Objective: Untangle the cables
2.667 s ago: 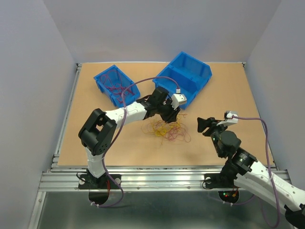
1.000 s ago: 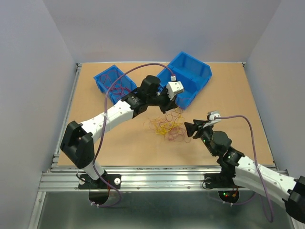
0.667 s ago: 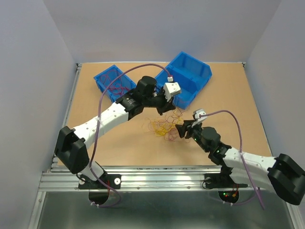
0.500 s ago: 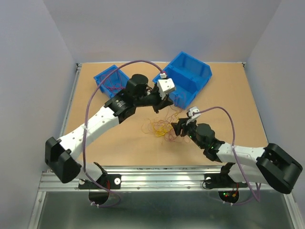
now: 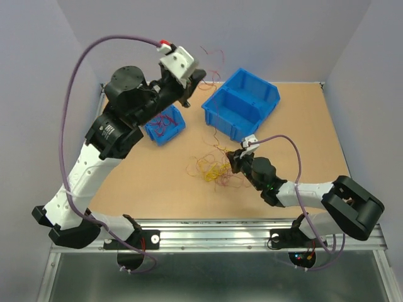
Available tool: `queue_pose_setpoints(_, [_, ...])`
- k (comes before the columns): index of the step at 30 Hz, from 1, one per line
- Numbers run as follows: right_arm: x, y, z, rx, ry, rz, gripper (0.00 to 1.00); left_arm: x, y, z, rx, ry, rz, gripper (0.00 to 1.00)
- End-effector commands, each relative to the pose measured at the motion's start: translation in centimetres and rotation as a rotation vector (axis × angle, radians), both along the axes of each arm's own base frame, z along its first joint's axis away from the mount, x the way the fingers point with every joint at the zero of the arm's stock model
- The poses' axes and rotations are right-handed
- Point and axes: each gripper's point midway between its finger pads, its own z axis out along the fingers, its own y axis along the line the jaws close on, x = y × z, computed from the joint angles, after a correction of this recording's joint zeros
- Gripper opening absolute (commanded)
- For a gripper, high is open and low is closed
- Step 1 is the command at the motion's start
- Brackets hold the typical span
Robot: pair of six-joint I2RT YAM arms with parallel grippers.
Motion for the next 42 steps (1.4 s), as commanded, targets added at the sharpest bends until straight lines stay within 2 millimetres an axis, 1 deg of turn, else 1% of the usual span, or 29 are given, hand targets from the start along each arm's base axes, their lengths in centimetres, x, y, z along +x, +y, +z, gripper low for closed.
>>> queue_pose_setpoints(1, [-0.1,0.7,4.5,0.091,-0.072,0.023,0.01,1.7,5.5,7.5,-0.118,-0.144,0.282,0.00])
queue_pose_setpoints(2, [-0.5,0.9,4.1,0.076,-0.060,0.046,0.01,1.3,6.3,9.4,-0.148,-0.182,0.297,0.00])
queue_pose_setpoints(3, [-0.8,0.8,4.3,0.078,-0.065,0.059,0.01,1.4,6.4,10.1,-0.161,-0.193,0.308,0.00])
queue_pose_setpoints(4, [-1.3,0.7,4.5,0.077,-0.070,0.078,0.01,1.1,7.1,11.6,-0.194,-0.216,0.326,0.00])
queue_pose_setpoints(5, [-1.6,0.8,4.6,0.080,-0.073,0.093,0.01,1.2,7.2,11.6,-0.198,-0.217,0.333,0.00])
queue_pose_setpoints(7, [-2.1,0.9,5.0,0.077,-0.082,0.117,0.01,1.1,8.5,13.8,-0.250,-0.257,0.383,0.00])
queue_pose_setpoints(8, [-2.4,0.9,4.3,0.053,-0.056,0.132,0.01,1.0,9.2,14.6,-0.268,-0.281,0.410,0.00])
queue_pose_setpoints(9, [-2.4,0.9,4.2,0.045,-0.047,0.134,0.00,1.1,9.6,15.1,-0.277,-0.299,0.430,0.00])
queue_pose_setpoints(10, [-2.6,0.7,3.7,0.026,-0.025,0.134,0.01,1.0,10.7,16.2,-0.322,-0.325,0.475,0.00])
queue_pose_setpoints(14, [-2.7,0.3,3.8,0.017,-0.014,0.121,0.02,2.1,11.6,16.0,-0.324,-0.354,0.563,0.00])
queue_pose_setpoints(15, [-2.9,0.2,3.9,0.021,-0.019,0.126,0.06,2.7,11.3,15.3,-0.307,-0.348,0.578,0.00])
queue_pose_setpoints(21, [-3.4,-0.3,4.1,0.027,-0.029,0.125,0.07,7.2,11.6,12.0,-0.229,-0.332,0.658,0.00])
queue_pose_setpoints(22, [-3.4,-0.5,4.1,0.028,-0.033,0.123,0.07,9.0,12.8,11.5,-0.232,-0.322,0.665,0.00])
queue_pose_setpoints(24, [-3.4,-0.7,4.2,0.028,-0.036,0.111,0.07,11.0,14.0,10.5,-0.231,-0.298,0.655,0.00])
queue_pose_setpoints(25, [-3.4,-0.8,4.2,0.028,-0.036,0.110,0.07,12.0,13.7,9.7,-0.210,-0.294,0.612,0.00])
queue_pose_setpoints(26, [-3.4,-0.8,4.2,0.029,-0.038,0.107,0.07,13.1,15.5,9.4,-0.210,-0.303,0.645,0.00])
queue_pose_setpoints(27, [-3.4,-0.9,4.0,0.026,-0.036,0.105,0.07,14.2,15.6,7.2,-0.187,-0.275,0.643,0.00])
queue_pose_setpoints(28, [-3.4,-0.9,4.2,0.029,-0.039,0.104,0.07,14.6,15.3,6.3,-0.171,-0.278,0.608,0.00])
queue_pose_setpoints(29, [-3.4,-0.9,4.2,0.033,-0.037,0.105,0.07,15.0,16.4,6.1,-0.181,-0.309,0.617,0.00])
queue_pose_setpoints(30, [-3.4,-0.9,4.2,0.035,-0.036,0.106,0.07,16.2,16.3,2.7,-0.150,-0.263,0.605,0.00])
queue_pose_setpoints(31, [-3.5,-0.9,4.1,0.034,-0.035,0.106,0.07,16.1,16.0,1.8,-0.138,-0.267,0.557,0.00])
queue_pose_setpoints(32, [-3.4,-0.9,4.2,0.037,-0.034,0.104,0.07,17.1,17.0,-0.9,-0.126,-0.242,0.569,0.00])
queue_pose_setpoints(33, [-3.4,-0.8,4.3,0.039,-0.033,0.106,0.07,17.4,17.4,-2.2,-0.131,-0.223,0.558,0.00])
queue_pose_setpoints(34, [-3.3,-0.8,4.2,0.039,-0.033,0.103,0.07,17.6,16.9,-3.7,-0.114,-0.208,0.513,0.00])
queue_pose_setpoints(35, [-3.3,-0.8,4.1,0.037,-0.029,0.104,0.07,18.2,17.3,-6.2,-0.103,-0.180,0.514,0.00])
queue_pose_setpoints(38, [-3.2,-0.7,4.2,0.039,-0.030,0.102,0.07,20.0,18.6,-10.6,-0.087,-0.126,0.507,0.00])
queue_pose_setpoints(39, [-3.2,-0.7,4.2,0.040,-0.029,0.102,0.07,21.0,19.6,-13.5,-0.069,-0.074,0.520,0.00])
queue_pose_setpoints(41, [-3.2,-0.7,4.3,0.042,-0.028,0.102,0.07,21.6,20.1,-15.8,-0.070,-0.027,0.496,0.00])
queue_pose_setpoints(42, [-3.3,-0.6,4.3,0.044,-0.028,0.103,0.07,22.1,20.4,-17.7,-0.065,0.014,0.489,0.00])
